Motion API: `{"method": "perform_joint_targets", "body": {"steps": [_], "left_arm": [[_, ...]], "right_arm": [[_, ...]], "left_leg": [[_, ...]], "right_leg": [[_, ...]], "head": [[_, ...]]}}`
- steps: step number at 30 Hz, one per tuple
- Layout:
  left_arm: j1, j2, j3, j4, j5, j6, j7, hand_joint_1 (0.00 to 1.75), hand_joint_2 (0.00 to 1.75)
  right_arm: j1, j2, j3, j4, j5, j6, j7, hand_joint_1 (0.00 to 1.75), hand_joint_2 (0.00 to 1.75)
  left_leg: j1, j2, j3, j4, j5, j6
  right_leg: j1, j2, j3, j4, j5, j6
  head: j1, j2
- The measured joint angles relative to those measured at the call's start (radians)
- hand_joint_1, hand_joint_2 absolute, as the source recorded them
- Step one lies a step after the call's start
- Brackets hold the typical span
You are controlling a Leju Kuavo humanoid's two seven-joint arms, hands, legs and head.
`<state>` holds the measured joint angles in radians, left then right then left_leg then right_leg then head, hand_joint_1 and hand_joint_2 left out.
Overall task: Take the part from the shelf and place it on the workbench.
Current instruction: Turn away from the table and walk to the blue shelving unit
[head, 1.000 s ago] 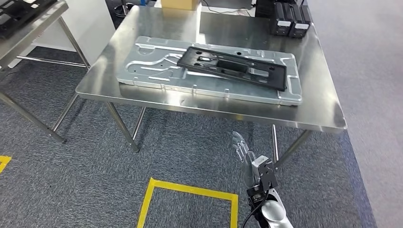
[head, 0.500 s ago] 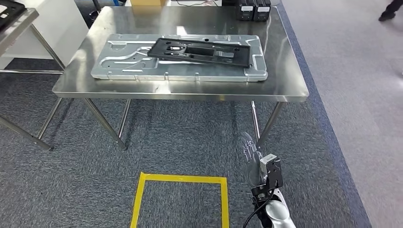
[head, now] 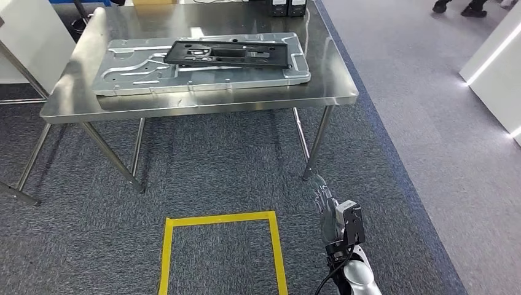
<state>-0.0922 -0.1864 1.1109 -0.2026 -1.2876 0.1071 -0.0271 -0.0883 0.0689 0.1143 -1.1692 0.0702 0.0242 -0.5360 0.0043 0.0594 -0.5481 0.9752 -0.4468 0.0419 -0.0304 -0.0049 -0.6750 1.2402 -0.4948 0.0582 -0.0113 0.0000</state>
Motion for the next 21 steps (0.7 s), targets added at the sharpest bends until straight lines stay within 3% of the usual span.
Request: {"method": "perform_joint_targets", "body": {"steps": [2,3,4,6,7,9,11,12,13,14,15,16,18,19,21], "left_arm": [[-0.001,0.0,0.0,0.0,0.0,0.0,0.0,0.0,0.0],[-0.002,0.0,0.0,0.0,0.0,0.0,0.0,0.0,0.0],[-0.002,0.0,0.0,0.0,0.0,0.0,0.0,0.0,0.0],[-0.003,0.0,0.0,0.0,0.0,0.0,0.0,0.0,0.0],[-0.003,0.0,0.0,0.0,0.0,0.0,-0.001,0.0,0.0],[-0.001,0.0,0.0,0.0,-0.001,0.0,-0.001,0.0,0.0],[0.001,0.0,0.0,0.0,-0.001,0.0,-0.001,0.0,0.0],[0.001,0.0,0.0,0.0,-0.002,0.0,-0.001,0.0,0.0],[0.001,0.0,0.0,0.0,-0.002,0.0,0.0,0.0,0.0],[0.001,0.0,0.0,0.0,-0.003,-0.001,0.001,0.0,0.0],[0.0,0.0,0.0,0.0,-0.003,-0.002,0.002,0.0,0.0],[-0.001,0.0,0.0,0.0,-0.004,-0.002,0.004,0.0,0.0],[-0.003,0.001,-0.001,0.0,-0.004,-0.002,0.007,0.0,0.0],[-0.003,0.001,-0.001,0.0,-0.004,-0.001,0.008,0.0,0.0],[-0.004,0.001,-0.001,0.0,-0.005,-0.001,0.011,0.0,0.0]], "right_arm": [[-0.011,-0.001,-0.003,0.014,-0.004,0.002,-0.003,0.0,0.0],[-0.019,-0.001,-0.005,0.022,-0.007,0.002,-0.005,0.0,0.0],[-0.025,-0.002,-0.009,0.032,-0.01,0.003,-0.007,0.0,0.0],[-0.031,-0.002,-0.022,0.062,-0.018,0.002,-0.01,0.0,0.0],[-0.033,-0.003,-0.029,0.079,-0.022,0.001,-0.011,0.0,0.0],[-0.041,-0.003,-0.042,0.113,-0.029,-0.003,-0.012,0.0,0.0],[-0.054,-0.002,-0.056,0.154,-0.03,-0.013,-0.012,0.0,0.0],[-0.059,-0.002,-0.064,0.179,-0.029,-0.023,-0.011,0.0,0.0],[-0.064,-0.002,-0.075,0.207,-0.026,-0.033,-0.01,0.0,0.0],[-0.071,-0.002,-0.086,0.24,-0.021,-0.045,-0.008,0.0,0.0],[-0.08,-0.002,-0.098,0.278,-0.015,-0.059,-0.006,0.0,0.0],[-0.092,-0.002,-0.11,0.319,-0.009,-0.072,-0.004,0.0,0.0],[-0.116,-0.003,-0.133,0.404,0.004,-0.098,-0.002,0.0,0.0],[-0.126,-0.003,-0.143,0.442,0.008,-0.11,0.001,0.0,0.0],[-0.138,-0.009,-0.165,0.52,0.012,-0.134,0.02,0.0,0.0]], "left_leg": [[-0.001,0.017,-0.024,0.021,0.005,-0.009],[-0.003,0.025,-0.033,0.031,0.007,-0.015],[-0.005,0.033,-0.038,0.037,0.01,-0.021],[-0.004,0.046,-0.043,0.042,0.017,-0.036],[-0.002,0.038,-0.047,0.048,0.008,-0.043],[0.003,-0.003,-0.069,0.107,-0.058,-0.054],[0.005,-0.041,-0.101,0.226,-0.155,-0.057],[0.005,-0.048,-0.11,0.28,-0.183,-0.056],[0.004,-0.051,-0.107,0.31,-0.186,-0.053],[0.004,-0.052,-0.089,0.309,-0.168,-0.049],[0.003,-0.056,-0.054,0.272,-0.138,-0.043],[0.001,-0.069,-0.004,0.207,-0.112,-0.034],[-0.003,-0.102,0.096,0.059,-0.103,-0.019],[-0.007,-0.114,0.125,0.011,-0.109,-0.015],[-0.009,-0.109,0.132,-0.016,-0.104,-0.012]], "right_leg": [[0.0,-0.033,0.109,-0.137,0.014,-0.001],[0.002,-0.046,0.145,-0.192,0.005,-0.006],[0.006,-0.051,0.16,-0.222,-0.004,-0.014],[0.008,-0.039,0.152,-0.234,-0.002,-0.034],[0.007,-0.032,0.145,-0.236,0.007,-0.044],[0.006,-0.02,0.123,-0.239,0.029,-0.063],[0.01,-0.002,0.092,-0.238,0.053,-0.071],[0.013,0.007,0.076,-0.238,0.066,-0.073],[0.016,0.017,0.059,-0.237,0.078,-0.072],[0.018,0.026,0.043,-0.236,0.09,-0.072],[0.019,0.036,0.029,-0.235,0.103,-0.07],[0.02,0.046,0.015,-0.234,0.115,-0.068],[0.021,0.064,-0.003,-0.235,0.139,-0.06],[0.02,0.072,-0.007,-0.237,0.151,-0.054],[0.019,0.084,-0.009,-0.249,0.176,-0.04]], "head": [[0.001,0.0],[0.0,0.0],[0.0,0.0],[0.0,0.0],[0.0,0.0],[0.0,0.0],[0.0,0.0],[0.0,0.0],[0.0,0.0],[0.0,0.0],[0.0,0.0],[0.0,0.0],[0.0,0.0],[0.001,0.0],[-0.002,0.0]]}}
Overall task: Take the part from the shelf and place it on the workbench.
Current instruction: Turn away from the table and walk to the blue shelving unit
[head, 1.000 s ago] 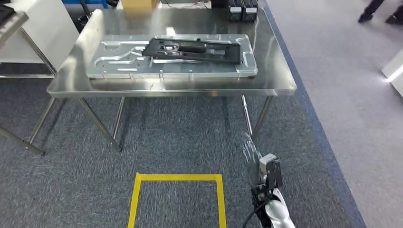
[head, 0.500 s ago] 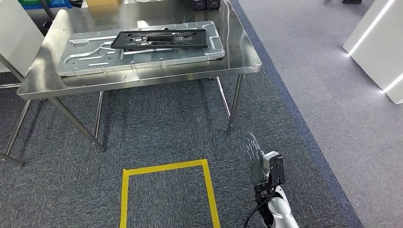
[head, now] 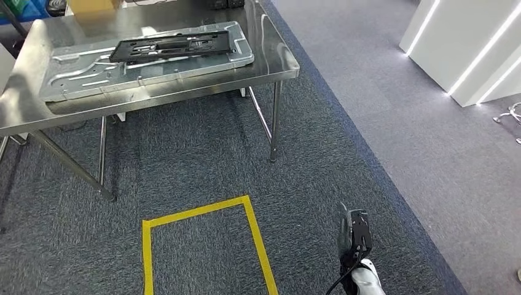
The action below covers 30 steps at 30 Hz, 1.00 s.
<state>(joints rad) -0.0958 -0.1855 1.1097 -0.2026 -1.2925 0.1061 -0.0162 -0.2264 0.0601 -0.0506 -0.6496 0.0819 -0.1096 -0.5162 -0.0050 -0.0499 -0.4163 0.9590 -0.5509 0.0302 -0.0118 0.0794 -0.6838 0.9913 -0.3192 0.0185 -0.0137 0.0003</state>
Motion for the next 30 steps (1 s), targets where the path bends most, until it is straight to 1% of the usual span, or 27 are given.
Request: {"method": "perform_joint_targets", "body": {"steps": [1,2,3,4,5,6,7,8,9,10,11,12,13,14,16,17,18,19,21,22,23,24,26,27,28,29,30], "left_arm": [[0.0,0.0,0.0,0.0,-0.001,0.0,0.002,0.0,0.0],[-0.001,-0.001,-0.001,0.0,-0.002,0.0,0.003,0.0,0.0],[0.0,-0.001,-0.001,0.0,-0.003,0.0,0.005,0.0,0.0],[0.001,-0.001,-0.002,0.0,-0.004,0.001,0.007,0.0,0.0],[0.003,-0.001,-0.003,0.0,-0.006,0.001,0.009,0.0,0.0],[0.004,-0.001,-0.004,0.0,-0.008,0.0,0.01,0.0,0.0],[0.005,-0.001,-0.004,0.0,-0.01,0.0,0.01,0.0,0.0],[0.005,-0.001,-0.005,0.0,-0.011,-0.001,0.011,0.0,0.0],[0.004,-0.001,-0.006,0.0,-0.012,-0.001,0.01,0.0,0.0],[0.004,-0.001,-0.006,0.0,-0.012,-0.002,0.01,0.0,0.0],[0.004,-0.001,-0.008,0.0,-0.012,-0.002,0.009,0.0,0.0],[0.004,-0.001,-0.009,0.0,-0.012,-0.002,0.008,0.0,0.0],[0.003,0.0,-0.01,0.0,-0.012,-0.003,0.007,0.0,0.0],[0.003,0.0,-0.011,0.0,-0.012,-0.003,0.005,0.0,0.0],[0.002,0.0,-0.012,0.0,-0.012,-0.004,0.004,0.0,0.0],[0.003,0.0,-0.013,0.0,-0.013,-0.004,0.004,0.0,0.0],[0.005,0.0,-0.013,0.0,-0.013,-0.004,0.004,0.0,0.0],[0.008,0.0,-0.013,0.0,-0.013,-0.005,0.004,0.0,0.0],[0.012,0.0,-0.014,0.0,-0.013,-0.006,0.005,0.0,0.0],[0.013,0.0,-0.014,0.0,-0.014,-0.006,0.006,0.0,0.0],[0.012,0.0,-0.014,0.0,-0.014,-0.006,0.006,0.0,0.0],[0.011,0.0,-0.015,0.0,-0.014,-0.007,0.007,0.0,0.0],[0.009,0.001,-0.016,0.0,-0.015,-0.007,0.008,0.0,0.0],[0.007,0.001,-0.016,0.0,-0.015,-0.007,0.008,0.0,0.0],[0.006,0.002,-0.017,0.0,-0.016,-0.008,0.008,0.0,0.0],[0.006,0.002,-0.017,0.0,-0.016,-0.008,0.009,0.0,0.0],[0.005,0.003,-0.018,0.0,-0.017,-0.009,0.01,0.0,0.0]], "right_arm": [[-0.002,-0.004,-0.01,0.036,0.001,-0.01,0.011,0.0,0.0],[-0.003,-0.01,-0.02,0.073,0.001,-0.021,0.025,0.0,0.0],[-0.005,-0.014,-0.029,0.106,0.002,-0.03,0.039,0.0,0.0],[-0.008,-0.017,-0.037,0.138,0.002,-0.04,0.056,0.0,0.0],[-0.01,-0.019,-0.046,0.17,0.002,-0.05,0.077,0.0,0.0],[-0.01,-0.021,-0.055,0.197,0.002,-0.06,0.098,0.0,0.0],[-0.007,-0.024,-0.065,0.223,0.001,-0.068,0.12,0.0,0.0],[-0.001,-0.027,-0.074,0.245,0.001,-0.074,0.138,0.0,0.0],[0.006,-0.03,-0.082,0.263,0.001,-0.079,0.154,0.0,0.0],[0.012,-0.033,-0.09,0.279,0.0,-0.084,0.17,0.0,0.0],[0.016,-0.034,-0.096,0.291,0.0,-0.088,0.185,0.0,0.0],[0.019,-0.036,-0.103,0.303,0.0,-0.094,0.203,0.0,0.0],[0.023,-0.036,-0.109,0.315,0.0,-0.1,0.221,0.0,0.0],[0.03,-0.037,-0.116,0.326,0.0,-0.106,0.239,0.0,0.0],[0.051,-0.038,-0.128,0.35,0.003,-0.116,0.27,0.0,0.0],[0.062,-0.038,-0.132,0.36,0.005,-0.121,0.284,0.0,0.0],[0.07,-0.039,-0.136,0.369,0.009,-0.125,0.299,0.0,0.0],[0.074,-0.039,-0.139,0.376,0.012,-0.129,0.312,0.0,0.0],[0.08,-0.039,-0.144,0.387,0.018,-0.134,0.336,0.0,0.0],[0.084,-0.039,-0.147,0.392,0.02,-0.135,0.345,0.0,0.0],[0.09,-0.039,-0.149,0.398,0.023,-0.135,0.354,0.0,0.0],[0.096,-0.039,-0.15,0.403,0.026,-0.135,0.361,0.0,0.0],[0.105,-0.039,-0.15,0.412,0.032,-0.135,0.373,0.0,0.0],[0.106,-0.038,-0.15,0.415,0.034,-0.135,0.377,0.0,0.0],[0.107,-0.037,-0.15,0.417,0.035,-0.134,0.38,0.0,0.0],[0.108,-0.036,-0.15,0.419,0.037,-0.134,0.383,0.0,0.0],[0.109,-0.036,-0.15,0.421,0.039,-0.133,0.386,0.0,0.0]], "left_leg": [[0.0,0.009,-0.006,-0.004,0.013,0.005],[0.002,0.018,-0.015,-0.007,0.027,0.011],[0.005,0.03,-0.027,-0.011,0.042,0.017],[0.005,0.042,-0.041,-0.011,0.054,0.021],[0.005,0.053,-0.056,-0.01,0.064,0.023],[0.004,0.065,-0.071,-0.007,0.075,0.023],[0.004,0.077,-0.087,-0.003,0.084,0.022],[0.005,0.089,-0.106,0.003,0.093,0.019],[0.006,0.1,-0.124,0.012,0.1,0.015],[0.006,0.111,-0.143,0.023,0.105,0.01],[0.005,0.121,-0.159,0.036,0.108,0.005],[0.004,0.131,-0.171,0.048,0.11,0.0],[0.002,0.14,-0.178,0.058,0.112,-0.006],[0.001,0.148,-0.182,0.063,0.115,-0.012],[0.005,0.156,-0.185,0.066,0.121,-0.027],[0.008,0.143,-0.19,0.075,0.107,-0.035],[0.01,0.121,-0.199,0.098,0.075,-0.041],[0.012,0.095,-0.212,0.139,0.027,-0.045],[0.011,0.064,-0.239,0.26,-0.07,-0.044],[0.011,0.06,-0.243,0.31,-0.091,-0.04],[0.01,0.059,-0.234,0.334,-0.089,-0.035],[0.008,0.058,-0.209,0.323,-0.066,-0.029],[0.003,0.038,-0.115,0.208,-0.013,-0.013],[0.0,0.021,-0.058,0.126,-0.006,-0.004],[-0.002,0.005,-0.017,0.062,-0.008,0.0],[-0.005,-0.006,0.007,0.019,-0.013,0.003],[-0.006,-0.005,0.014,0.0,-0.014,0.003]], "right_leg": [[-0.001,-0.002,-0.003,-0.002,0.0,0.005],[-0.001,-0.013,-0.01,0.008,-0.02,0.009],[-0.001,-0.028,-0.021,0.038,-0.062,0.012],[-0.003,-0.047,-0.034,0.088,-0.119,0.013],[-0.005,-0.059,-0.049,0.155,-0.174,0.018],[-0.008,-0.065,-0.06,0.222,-0.209,0.023],[-0.011,-0.068,-0.063,0.275,-0.216,0.028],[-0.014,-0.07,-0.053,0.303,-0.199,0.034],[-0.018,-0.075,-0.026,0.294,-0.17,0.038],[-0.022,-0.086,0.019,0.251,-0.147,0.042],[-0.022,-0.106,0.077,0.182,-0.146,0.045],[-0.02,-0.123,0.128,0.111,-0.161,0.041],[-0.016,-0.136,0.162,0.057,-0.181,0.035],[-0.012,-0.141,0.178,0.026,-0.198,0.025],[-0.009,-0.132,0.168,0.018,-0.192,0.002],[-0.009,-0.126,0.16,0.018,-0.183,-0.008],[-0.009,-0.12,0.149,0.017,-0.172,-0.018],[-0.009,-0.112,0.135,0.016,-0.16,-0.026],[-0.003,-0.09,0.103,0.018,-0.135,-0.034],[0.0,-0.079,0.087,0.018,-0.122,-0.035],[0.003,-0.069,0.072,0.02,-0.11,-0.035],[0.005,-0.059,0.057,0.021,-0.099,-0.035],[0.007,-0.04,0.03,0.023,-0.075,-0.031],[0.009,-0.03,0.02,0.024,-0.063,-0.028],[0.009,-0.021,0.013,0.022,-0.051,-0.024],[0.008,-0.013,0.01,0.018,-0.038,-0.019],[0.008,-0.004,0.008,0.013,-0.024,-0.012]], "head": [[-0.002,0.0],[-0.002,0.0],[0.0,0.0],[0.001,0.0],[0.003,0.0],[0.003,0.0],[0.003,0.0],[0.003,0.0],[0.003,0.0],[0.003,0.0],[0.004,0.0],[0.004,0.0],[0.004,0.0],[0.005,0.0],[0.006,0.0],[0.006,0.0],[0.006,0.0],[0.006,0.0],[0.005,0.0],[0.005,0.0],[0.005,0.0],[0.005,0.0],[0.005,0.0],[0.005,0.0],[0.006,0.0],[0.006,0.0],[0.006,0.0]]}}
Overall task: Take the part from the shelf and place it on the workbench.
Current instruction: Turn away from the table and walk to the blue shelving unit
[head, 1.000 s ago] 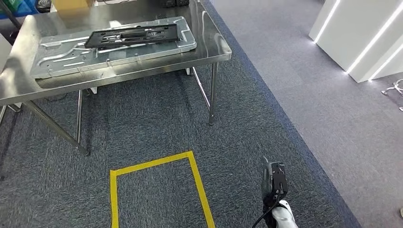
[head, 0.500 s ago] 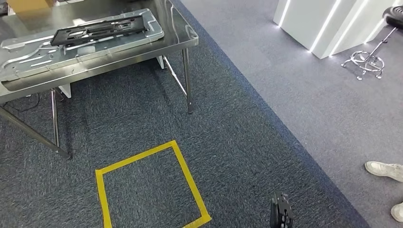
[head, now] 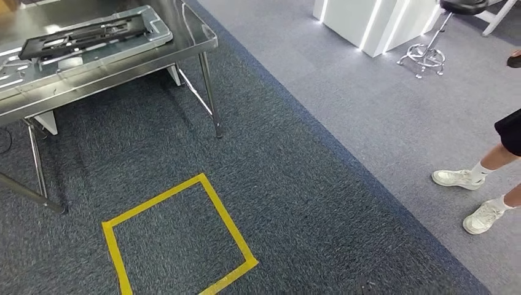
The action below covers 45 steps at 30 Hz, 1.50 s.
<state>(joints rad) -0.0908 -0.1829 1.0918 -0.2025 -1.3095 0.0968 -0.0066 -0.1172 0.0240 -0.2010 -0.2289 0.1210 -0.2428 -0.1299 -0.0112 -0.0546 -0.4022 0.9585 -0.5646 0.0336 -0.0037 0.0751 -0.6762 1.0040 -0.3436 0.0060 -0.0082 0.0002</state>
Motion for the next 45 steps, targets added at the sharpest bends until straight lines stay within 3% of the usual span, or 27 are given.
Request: {"method": "perform_joint_targets", "body": {"steps": [2,3,6,7,8,9,11,13,14,16,18,19,21,23,24,25,27,29,31,33,35,37,38,39,40,43,45], "left_arm": [[-0.001,-0.001,-0.001,0.0,-0.003,-0.004,0.002,0.0,0.0],[-0.001,-0.001,-0.001,0.0,-0.006,-0.005,0.004,0.0,0.0],[0.002,-0.001,-0.004,0.0,-0.017,-0.012,0.012,0.0,0.0],[0.003,-0.001,-0.006,0.0,-0.019,-0.014,0.015,0.0,0.0],[0.004,-0.001,-0.008,0.0,-0.021,-0.015,0.018,0.0,0.0],[0.004,-0.001,-0.009,0.0,-0.022,-0.016,0.019,0.0,0.0],[0.003,-0.001,-0.013,0.0,-0.025,-0.017,0.021,0.0,0.0],[0.003,-0.001,-0.016,0.0,-0.027,-0.022,0.019,0.0,0.0],[0.003,-0.001,-0.018,0.0,-0.026,-0.025,0.017,0.0,0.0],[0.001,-0.002,-0.019,0.0,-0.022,-0.032,0.013,0.0,0.87],[-0.001,-0.002,-0.02,0.0,-0.018,-0.039,0.008,0.0,1.75],[0.0,-0.001,-0.02,0.0,-0.017,-0.042,0.006,0.0,1.75],[0.005,-0.001,-0.02,0.0,-0.018,-0.047,0.003,0.0,1.75],[0.01,-0.001,-0.021,0.0,-0.02,-0.051,0.002,0.0,1.75],[0.011,-0.001,-0.022,0.0,-0.021,-0.054,0.001,0.0,1.75],[0.011,-0.001,-0.023,0.0,-0.024,-0.056,0.001,0.0,1.75],[0.011,-0.001,-0.025,0.0,-0.028,-0.058,0.001,0.0,1.75],[0.011,-0.001,-0.027,0.0,-0.031,-0.058,0.001,0.0,1.75],[0.01,-0.001,-0.027,0.0,-0.031,-0.058,0.001,0.0,1.75],[0.008,-0.001,-0.028,0.0,-0.031,-0.056,0.001,0.0,1.75],[0.007,-0.001,-0.028,0.0,-0.032,-0.054,0.0,0.0,1.75],[0.009,-0.001,-0.029,0.0,-0.035,-0.053,0.0,0.0,1.75],[0.01,-0.001,-0.029,0.0,-0.036,-0.052,0.0,0.0,1.75],[0.01,-0.001,-0.03,0.0,-0.037,-0.052,0.0,0.0,1.75],[0.009,-0.001,-0.03,0.0,-0.037,-0.052,0.0,0.0,1.75],[0.003,-0.001,-0.031,0.0,-0.037,-0.053,-0.001,0.0,1.75],[0.0,-0.001,-0.031,0.0,-0.037,-0.055,-0.001,0.0,1.75]], "right_arm": [[0.006,-0.002,0.0,0.005,0.004,0.0,0.005,0.0,0.0],[0.009,-0.003,-0.001,0.008,0.005,0.0,0.008,0.0,0.0],[0.01,-0.003,-0.001,0.011,0.009,0.0,0.019,0.0,0.0],[0.01,-0.003,-0.001,0.011,0.01,0.0,0.023,0.0,0.0],[0.01,-0.003,-0.001,0.012,0.01,0.0,0.026,0.0,0.0],[0.011,-0.003,-0.001,0.012,0.01,0.0,0.029,0.0,0.0],[0.011,-0.003,-0.001,0.013,0.011,0.0,0.033,0.0,0.0],[0.009,-0.003,-0.001,0.013,0.011,0.002,0.038,0.0,0.0],[0.008,-0.003,-0.001,0.014,0.011,0.003,0.04,0.0,0.0],[0.009,-0.003,-0.001,0.014,0.012,0.005,0.044,0.0,0.0],[0.013,-0.003,-0.001,0.016,0.011,0.006,0.051,0.0,0.0],[0.014,-0.003,-0.002,0.016,0.011,0.006,0.055,0.0,0.0],[0.013,-0.002,-0.003,0.017,0.009,0.005,0.062,0.0,0.0],[0.012,-0.002,-0.007,0.018,0.004,0.003,0.071,0.0,0.0],[0.013,-0.002,-0.01,0.019,0.001,0.0,0.079,0.0,0.0],[0.015,-0.002,-0.013,0.02,-0.002,-0.004,0.088,0.0,0.0],[0.016,0.0,-0.022,0.022,-0.008,-0.016,0.108,0.0,0.0],[0.016,0.001,-0.029,0.022,-0.011,-0.024,0.124,0.0,0.0],[0.019,0.001,-0.033,0.022,-0.012,-0.028,0.132,0.0,0.0],[0.024,0.001,-0.035,0.023,-0.012,-0.03,0.138,0.0,0.0],[0.025,0.002,-0.037,0.024,-0.012,-0.03,0.143,0.0,0.0],[0.024,0.003,-0.039,0.025,-0.013,-0.03,0.146,0.0,0.0],[0.025,0.003,-0.041,0.025,-0.013,-0.03,0.147,0.0,0.0],[0.027,0.003,-0.044,0.025,-0.013,-0.03,0.148,0.0,0.0],[0.028,0.003,-0.046,0.026,-0.013,-0.03,0.149,0.0,0.0],[0.027,0.003,-0.049,0.027,-0.013,-0.029,0.15,0.0,0.0],[0.025,0.003,-0.049,0.027,-0.013,-0.029,0.154,0.0,0.0]], "left_leg": [[0.005,0.016,-0.012,-0.007,0.022,0.007],[0.007,0.027,-0.021,-0.011,0.034,0.013],[0.003,0.063,-0.058,-0.015,0.065,0.026],[0.002,0.075,-0.072,-0.013,0.074,0.025],[0.002,0.088,-0.086,-0.01,0.083,0.024],[0.002,0.099,-0.1,-0.006,0.091,0.022],[0.002,0.119,-0.125,0.005,0.101,0.016],[0.0,0.137,-0.14,0.017,0.107,0.007],[0.0,0.146,-0.144,0.022,0.11,0.002],[0.0,0.166,-0.149,0.026,0.117,-0.01],[0.003,0.148,-0.158,0.045,0.1,-0.02],[0.006,0.126,-0.171,0.08,0.073,-0.025],[0.012,0.08,-0.219,0.203,-0.005,-0.034],[0.016,0.067,-0.254,0.306,-0.045,-0.04],[0.018,0.065,-0.249,0.31,-0.036,-0.042],[0.02,0.063,-0.224,0.271,-0.008,-0.043],[0.024,0.037,-0.146,0.139,0.049,-0.04],[0.026,0.008,-0.1,0.054,0.067,-0.035],[0.024,0.008,-0.1,0.04,0.065,-0.028],[0.026,0.027,-0.102,0.032,0.072,-0.013],[0.026,0.047,-0.106,0.026,0.08,0.003],[0.021,0.069,-0.112,0.027,0.083,0.009],[0.019,0.08,-0.115,0.028,0.083,0.009],[0.018,0.09,-0.117,0.03,0.083,0.009],[0.018,0.1,-0.118,0.031,0.083,0.009],[0.013,0.125,-0.117,0.036,0.079,0.001],[0.007,0.139,-0.117,0.039,0.077,-0.009]], "right_leg": [[0.0,0.006,-0.006,-0.005,0.008,0.012],[0.0,-0.005,-0.016,0.013,-0.017,0.017],[-0.003,-0.054,-0.061,0.171,-0.163,0.027],[-0.006,-0.06,-0.071,0.233,-0.189,0.031],[-0.01,-0.064,-0.071,0.277,-0.189,0.034],[-0.013,-0.067,-0.056,0.289,-0.169,0.037],[-0.018,-0.086,0.027,0.212,-0.121,0.037],[-0.013,-0.119,0.138,0.066,-0.129,0.029],[-0.008,-0.131,0.172,0.013,-0.143,0.023],[-0.003,-0.126,0.188,-0.031,-0.158,0.008],[-0.008,-0.113,0.185,-0.041,-0.15,-0.005],[-0.011,-0.106,0.182,-0.045,-0.143,-0.012],[-0.011,-0.09,0.17,-0.044,-0.133,-0.021],[-0.01,-0.07,0.157,-0.038,-0.126,-0.022],[-0.01,-0.06,0.152,-0.035,-0.124,-0.021],[-0.01,-0.05,0.147,-0.03,-0.122,-0.018],[-0.011,-0.03,0.137,-0.019,-0.12,-0.012],[-0.011,-0.013,0.125,-0.01,-0.117,-0.001],[-0.011,0.002,0.116,-0.008,-0.109,0.013],[-0.012,-0.009,0.106,0.008,-0.118,0.023],[-0.013,-0.042,0.068,0.089,-0.171,0.028],[-0.013,-0.061,0.009,0.218,-0.236,0.033],[-0.014,-0.063,-0.01,0.263,-0.249,0.034],[-0.014,-0.065,-0.011,0.274,-0.245,0.035],[-0.015,-0.068,0.008,0.246,-0.223,0.035],[-0.011,-0.112,0.114,0.054,-0.145,0.027],[-0.004,-0.129,0.135,0.003,-0.137,0.017]], "head": [[0.0,0.0],[0.003,0.0],[0.009,0.0],[0.009,0.0],[0.009,0.0],[0.01,0.0],[0.01,0.0],[0.01,0.0],[0.011,0.0],[0.011,0.0],[0.011,0.0],[0.011,0.0],[0.01,0.0],[0.01,0.0],[0.01,0.0],[0.01,0.0],[0.01,0.0],[0.01,0.0],[0.011,0.0],[0.012,0.0],[0.014,0.0],[0.014,0.0],[0.014,0.0],[0.014,0.0],[0.014,0.0],[0.014,0.0],[0.013,0.0]]}}
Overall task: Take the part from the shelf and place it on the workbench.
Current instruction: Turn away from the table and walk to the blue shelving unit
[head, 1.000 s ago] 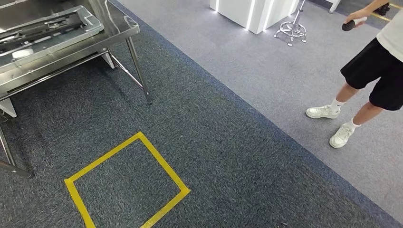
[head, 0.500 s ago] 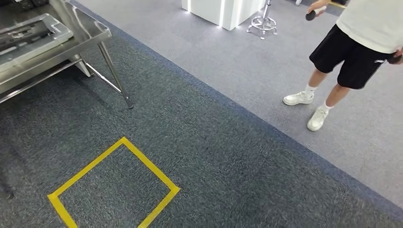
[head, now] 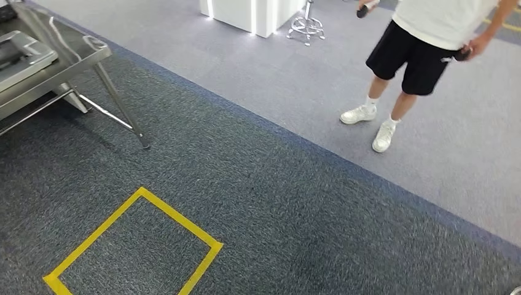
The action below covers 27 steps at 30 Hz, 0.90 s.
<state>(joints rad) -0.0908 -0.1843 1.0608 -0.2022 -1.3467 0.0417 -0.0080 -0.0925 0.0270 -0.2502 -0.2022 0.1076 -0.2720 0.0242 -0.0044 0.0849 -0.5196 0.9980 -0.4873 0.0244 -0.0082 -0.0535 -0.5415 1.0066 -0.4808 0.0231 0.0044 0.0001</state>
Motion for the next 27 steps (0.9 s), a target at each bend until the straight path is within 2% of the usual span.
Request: {"method": "perform_joint_targets", "body": {"steps": [2,3,4,6,7,8,9,10,11,13,14,15,17,19,21,23,24,25,26,27], "left_arm": [[-0.004,0.0,-0.001,0.0,0.0,-0.003,0.0,0.0,1.75],[-0.005,0.0,-0.002,0.0,0.0,-0.004,0.0,0.0,1.75],[-0.006,0.0,-0.002,0.0,0.0,-0.005,0.0,0.0,1.75],[-0.009,0.0,-0.003,0.0,0.001,-0.007,0.0,0.0,1.75],[-0.012,0.0,-0.003,0.0,0.002,-0.009,0.0,0.0,1.75],[-0.014,0.0,-0.003,0.0,0.002,-0.01,0.0,0.0,1.75],[-0.016,0.0,-0.003,0.0,0.003,-0.012,0.001,0.0,1.75],[-0.017,0.0,-0.003,0.0,0.002,-0.012,0.002,0.0,1.75],[-0.016,0.0,-0.003,0.0,0.002,-0.012,0.004,0.0,1.75],[-0.01,0.0,-0.003,0.0,0.0,-0.012,0.007,0.0,1.75],[-0.007,0.001,-0.003,0.0,0.0,-0.012,0.008,0.0,1.75],[-0.006,0.001,-0.003,0.0,0.0,-0.013,0.01,0.0,1.75],[-0.007,0.001,-0.003,0.0,-0.002,-0.014,0.013,0.0,1.75],[-0.008,0.0,-0.005,0.0,-0.006,-0.016,0.018,0.0,1.75],[-0.008,0.0,-0.006,0.0,-0.008,-0.017,0.022,0.0,1.75],[-0.007,0.0,-0.006,0.0,-0.008,-0.017,0.024,0.0,1.75],[-0.008,0.0,-0.006,0.0,-0.007,-0.017,0.025,0.0,1.75],[-0.008,0.0,-0.006,0.0,-0.007,-0.017,0.026,0.0,1.75],[-0.008,0.0,-0.006,0.0,-0.007,-0.017,0.027,0.0,1.75],[-0.009,0.0,-0.006,0.0,-0.007,-0.016,0.028,0.0,1.75]], "right_arm": [[0.003,0.0,-0.001,0.0,0.0,0.0,0.007,0.0,0.0],[0.005,0.0,-0.001,0.001,0.0,0.0,0.012,0.0,0.0],[0.005,0.0,-0.001,0.001,0.0,0.0,0.015,0.0,0.0],[0.004,0.0,-0.002,0.001,0.001,0.0,0.024,0.0,0.0],[0.003,0.0,-0.002,0.001,0.002,0.001,0.03,0.0,0.0],[0.004,0.0,-0.002,0.002,0.003,0.001,0.037,0.0,0.0],[0.005,0.0,-0.002,0.002,0.003,0.002,0.045,0.0,0.0],[0.006,0.0,-0.002,0.002,0.003,0.002,0.054,0.0,0.0],[0.007,0.001,-0.003,0.003,0.003,0.003,0.062,0.0,0.0],[0.007,0.003,-0.004,0.004,0.0,0.007,0.079,0.0,0.0],[0.007,0.004,-0.006,0.004,-0.002,0.01,0.086,0.0,0.0],[0.009,0.005,-0.008,0.004,-0.004,0.012,0.092,0.0,0.0],[0.015,0.005,-0.013,0.006,-0.006,0.015,0.103,0.0,0.0],[0.021,0.006,-0.017,0.008,-0.007,0.014,0.114,0.0,0.0],[0.022,0.006,-0.019,0.01,-0.007,0.008,0.131,0.0,0.0],[0.022,0.007,-0.023,0.01,-0.009,0.002,0.148,0.0,0.87],[0.023,0.007,-0.025,0.01,-0.009,0.001,0.154,0.0,1.31],[0.025,0.007,-0.027,0.01,-0.009,0.001,0.158,0.0,1.75],[0.027,0.007,-0.028,0.011,-0.008,0.0,0.161,0.0,1.75],[0.028,0.007,-0.028,0.011,-0.007,0.0,0.165,0.0,1.75]], "left_leg": [[-0.001,0.009,0.001,0.001,-0.002,-0.012],[0.001,-0.002,-0.001,0.009,-0.01,-0.018],[0.003,-0.022,-0.011,0.034,-0.031,-0.023],[0.006,-0.064,-0.055,0.144,-0.098,-0.029],[0.007,-0.073,-0.083,0.214,-0.132,-0.029],[0.007,-0.076,-0.103,0.267,-0.15,-0.029],[0.007,-0.076,-0.109,0.288,-0.149,-0.028],[0.007,-0.078,-0.096,0.267,-0.127,-0.025],[0.007,-0.083,-0.068,0.212,-0.091,-0.022],[0.007,-0.119,-0.007,0.08,-0.03,-0.013],[0.007,-0.135,0.009,0.037,-0.018,-0.01],[0.006,-0.145,0.016,0.016,-0.018,-0.007],[0.005,-0.136,0.017,0.003,-0.016,0.0],[0.009,-0.117,0.021,-0.011,-0.005,0.013],[0.009,-0.093,0.023,-0.021,0.002,0.02],[0.007,-0.071,0.021,-0.021,0.003,0.021],[0.006,-0.062,0.02,-0.02,0.002,0.021],[0.006,-0.056,0.02,-0.019,0.001,0.02],[0.007,-0.051,0.021,-0.017,0.0,0.018],[0.007,-0.047,0.021,-0.015,-0.002,0.014]], "right_leg": [[0.001,0.015,-0.004,-0.003,0.004,-0.012],[-0.001,0.022,-0.005,-0.005,0.007,-0.018],[-0.003,0.03,-0.006,-0.008,0.011,-0.026],[-0.003,0.045,-0.01,-0.009,0.016,-0.036],[-0.002,0.053,-0.013,-0.009,0.018,-0.039],[0.0,0.062,-0.015,-0.008,0.019,-0.04],[0.001,0.073,-0.016,-0.007,0.02,-0.04],[0.002,0.084,-0.017,-0.005,0.02,-0.04],[0.003,0.096,-0.016,-0.003,0.02,-0.04],[0.003,0.12,-0.02,0.003,0.021,-0.036],[0.002,0.13,-0.025,0.006,0.023,-0.032],[0.0,0.139,-0.032,0.007,0.026,-0.026],[-0.002,0.151,-0.041,0.006,0.034,-0.012],[-0.001,0.122,-0.052,0.025,0.021,-0.002],[-0.002,0.078,-0.095,0.114,-0.033,0.003],[-0.007,0.065,-0.155,0.238,-0.088,0.011],[-0.01,0.064,-0.169,0.271,-0.093,0.014],[-0.013,0.062,-0.164,0.267,-0.081,0.017],[-0.016,0.059,-0.139,0.224,-0.053,0.019],[-0.018,0.055,-0.099,0.155,-0.02,0.02]], "head": [[0.0,0.0],[-0.001,0.0],[-0.001,0.0],[-0.002,0.0],[-0.002,0.0],[-0.002,0.0],[-0.002,0.0],[-0.002,0.0],[-0.002,0.0],[-0.002,0.0],[-0.002,0.0],[-0.001,0.0],[-0.001,0.0],[0.001,0.0],[0.003,0.0],[0.004,0.0],[0.004,0.0],[0.004,0.0],[0.004,0.0],[0.004,0.0]]}}
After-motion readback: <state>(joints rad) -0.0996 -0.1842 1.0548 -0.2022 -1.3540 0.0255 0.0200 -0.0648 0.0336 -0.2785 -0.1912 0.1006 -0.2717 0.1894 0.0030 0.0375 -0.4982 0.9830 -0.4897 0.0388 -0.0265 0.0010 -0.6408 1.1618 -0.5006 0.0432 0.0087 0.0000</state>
